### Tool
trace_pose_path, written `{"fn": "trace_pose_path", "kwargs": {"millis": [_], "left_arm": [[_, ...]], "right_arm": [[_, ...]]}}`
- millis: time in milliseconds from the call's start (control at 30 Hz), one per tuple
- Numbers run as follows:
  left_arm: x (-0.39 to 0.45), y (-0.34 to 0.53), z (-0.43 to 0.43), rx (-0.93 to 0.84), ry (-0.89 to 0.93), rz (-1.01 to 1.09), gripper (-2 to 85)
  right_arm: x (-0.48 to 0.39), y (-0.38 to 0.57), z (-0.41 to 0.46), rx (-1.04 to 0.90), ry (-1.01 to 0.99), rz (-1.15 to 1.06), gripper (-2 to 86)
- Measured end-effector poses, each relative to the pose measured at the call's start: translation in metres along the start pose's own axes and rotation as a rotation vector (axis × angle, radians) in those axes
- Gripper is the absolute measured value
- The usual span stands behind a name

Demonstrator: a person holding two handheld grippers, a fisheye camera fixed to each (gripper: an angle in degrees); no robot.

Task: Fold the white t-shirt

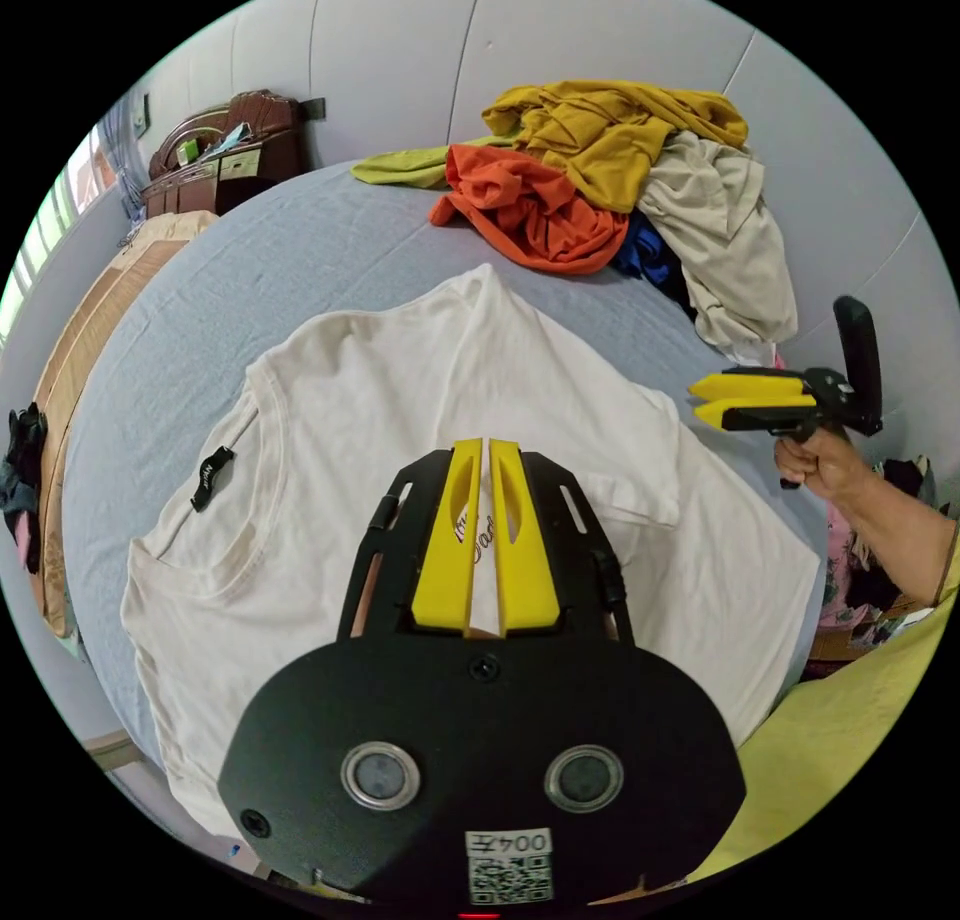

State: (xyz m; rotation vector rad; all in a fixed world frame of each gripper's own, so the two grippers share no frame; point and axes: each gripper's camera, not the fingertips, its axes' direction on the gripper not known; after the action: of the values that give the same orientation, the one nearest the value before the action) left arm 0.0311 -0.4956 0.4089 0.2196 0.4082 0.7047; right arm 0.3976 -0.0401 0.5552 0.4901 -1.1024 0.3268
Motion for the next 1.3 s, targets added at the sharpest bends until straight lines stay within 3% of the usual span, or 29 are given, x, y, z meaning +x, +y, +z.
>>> {"fn": "trace_pose_path", "kwargs": {"millis": [167, 500, 633, 767, 1000, 1300], "left_arm": [[0.000, 0.006, 0.007, -0.011, 0.006, -0.011, 1.7], [-0.004, 0.023, 0.011, -0.010, 0.002, -0.001, 1.8], [-0.007, 0.029, 0.011, -0.001, 0.020, -0.019, 1.7], [-0.006, 0.036, 0.010, 0.012, 0.022, -0.023, 1.7], [-0.006, 0.048, 0.007, 0.025, 0.031, -0.059, 1.7], [-0.003, 0.054, -0.026, 0.123, 0.045, -0.081, 2.5]], "right_arm": [[-0.016, -0.015, 0.018, -0.078, -0.006, -0.114, 9.8], [-0.012, -0.003, 0.022, -0.057, 0.046, -0.068, 4.0], [-0.013, 0.017, -0.004, 0.038, 0.074, 0.048, 5.0], [-0.046, 0.036, -0.020, 0.122, -0.012, 0.006, 4.7], [-0.099, 0.048, 0.031, -0.069, 0.063, -0.179, 5.1], [-0.062, 0.052, -0.013, 0.075, 0.017, -0.055, 6.5]]}}
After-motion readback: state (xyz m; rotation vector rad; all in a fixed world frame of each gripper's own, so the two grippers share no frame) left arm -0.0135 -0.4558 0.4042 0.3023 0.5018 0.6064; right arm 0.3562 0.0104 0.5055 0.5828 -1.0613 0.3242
